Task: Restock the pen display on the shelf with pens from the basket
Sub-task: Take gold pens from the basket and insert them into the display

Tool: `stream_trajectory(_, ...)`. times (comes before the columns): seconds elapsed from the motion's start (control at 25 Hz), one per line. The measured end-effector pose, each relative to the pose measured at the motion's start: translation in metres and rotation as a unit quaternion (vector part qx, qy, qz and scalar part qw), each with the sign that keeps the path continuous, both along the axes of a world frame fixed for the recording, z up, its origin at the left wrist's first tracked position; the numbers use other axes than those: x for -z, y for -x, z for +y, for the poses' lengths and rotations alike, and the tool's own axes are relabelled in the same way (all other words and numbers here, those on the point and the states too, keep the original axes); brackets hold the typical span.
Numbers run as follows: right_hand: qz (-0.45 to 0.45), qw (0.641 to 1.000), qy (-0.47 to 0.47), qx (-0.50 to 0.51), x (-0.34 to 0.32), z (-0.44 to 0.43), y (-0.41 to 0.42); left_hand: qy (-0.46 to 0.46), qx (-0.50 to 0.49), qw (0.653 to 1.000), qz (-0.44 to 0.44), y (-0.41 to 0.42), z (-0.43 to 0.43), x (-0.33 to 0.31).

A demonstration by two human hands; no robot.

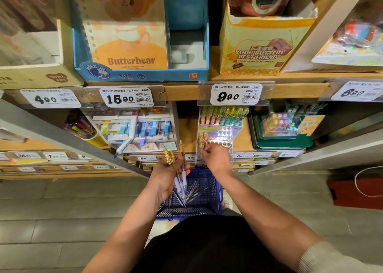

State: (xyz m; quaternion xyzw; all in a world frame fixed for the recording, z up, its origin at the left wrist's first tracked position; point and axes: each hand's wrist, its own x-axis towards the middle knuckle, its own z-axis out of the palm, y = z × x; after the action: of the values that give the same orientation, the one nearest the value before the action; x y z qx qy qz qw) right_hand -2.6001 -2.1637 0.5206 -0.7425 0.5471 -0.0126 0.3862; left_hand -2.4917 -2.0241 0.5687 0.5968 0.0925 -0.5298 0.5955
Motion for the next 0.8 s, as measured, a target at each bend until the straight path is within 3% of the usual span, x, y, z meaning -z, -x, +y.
stream_trajectory(0.12, -0.049, 0.993, -0.1, 0.044, -0.009, 0.002, 0.008, 0.0, 0.017, 1.0, -0.003, 0.001, -0.003, 0.003)
stream_trajectory(0.32, -0.218, 0.938, -0.263, 0.06, -0.032, 0.015, 0.016, 0.007, 0.085, 0.996, -0.01, 0.008, -0.009, 0.009)
stream_trajectory(0.56, -0.262, 0.901, -0.325, 0.115, -0.038, 0.015, 0.024, 0.002, 0.124, 0.992, -0.026, 0.011, -0.014, 0.011)
stream_trajectory(0.68, -0.239, 0.921, -0.286, 0.11, -0.039, 0.015, 0.025, 0.009, 0.14, 0.989, -0.042, 0.016, -0.015, 0.01)
stream_trajectory(0.8, -0.242, 0.917, -0.288, 0.131, -0.043, 0.012, 0.025, 0.012, 0.142, 0.989, -0.035, 0.017, -0.015, 0.011)
